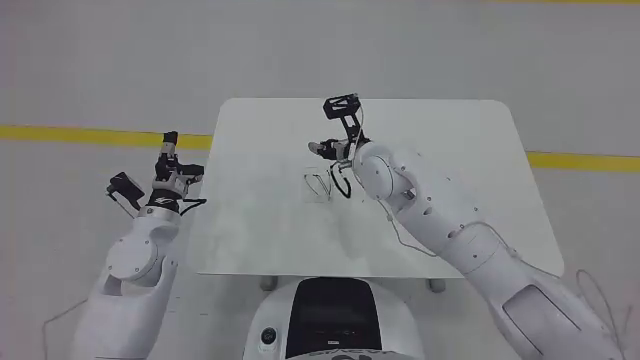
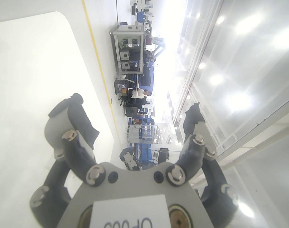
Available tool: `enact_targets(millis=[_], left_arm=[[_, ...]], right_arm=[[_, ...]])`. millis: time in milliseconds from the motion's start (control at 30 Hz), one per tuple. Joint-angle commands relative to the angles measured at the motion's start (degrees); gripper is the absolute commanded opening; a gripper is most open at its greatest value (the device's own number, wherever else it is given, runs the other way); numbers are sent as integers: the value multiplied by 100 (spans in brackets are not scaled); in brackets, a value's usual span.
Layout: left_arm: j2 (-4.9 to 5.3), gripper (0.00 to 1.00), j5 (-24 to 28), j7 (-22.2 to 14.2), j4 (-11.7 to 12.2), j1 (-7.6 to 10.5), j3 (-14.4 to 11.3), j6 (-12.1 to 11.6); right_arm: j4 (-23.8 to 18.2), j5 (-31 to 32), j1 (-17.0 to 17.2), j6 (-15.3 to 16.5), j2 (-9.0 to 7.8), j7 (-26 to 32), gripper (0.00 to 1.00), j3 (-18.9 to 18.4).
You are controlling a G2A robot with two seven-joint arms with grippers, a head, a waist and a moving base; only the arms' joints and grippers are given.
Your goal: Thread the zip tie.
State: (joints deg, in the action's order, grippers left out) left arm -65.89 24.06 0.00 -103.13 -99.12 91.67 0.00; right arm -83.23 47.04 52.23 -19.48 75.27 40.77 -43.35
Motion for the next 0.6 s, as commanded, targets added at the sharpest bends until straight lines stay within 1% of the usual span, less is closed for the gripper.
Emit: enact_targets(millis=[0,100,167,233,300,367,433,467,500,567], left_arm=[[0,100,0,0,0,0,0,0],[0,100,0,0,0,0,0,0],[0,100,0,0,0,0,0,0],[0,100,0,0,0,0,0,0],[0,100,0,0,0,0,0,0],[0,100,0,0,0,0,0,0],[0,100,0,0,0,0,0,0],[0,100,0,0,0,0,0,0],[0,100,0,0,0,0,0,0],[0,100,0,0,0,0,0,0]], right_arm=[[0,0,0,0,0,0,100,0],[0,0,0,0,0,0,100,0],[12,212,-39,20,-4,105,100,58],[-30,423,-191,49,20,492,100,162],[38,610,-425,97,90,882,100,358],[223,642,-700,164,191,1264,100,560],[540,605,-1013,232,351,1640,100,851],[691,591,-1170,257,436,1778,100,985],[910,488,-1334,262,554,1920,100,1136],[1294,281,-1569,373,743,2192,100,1373]])
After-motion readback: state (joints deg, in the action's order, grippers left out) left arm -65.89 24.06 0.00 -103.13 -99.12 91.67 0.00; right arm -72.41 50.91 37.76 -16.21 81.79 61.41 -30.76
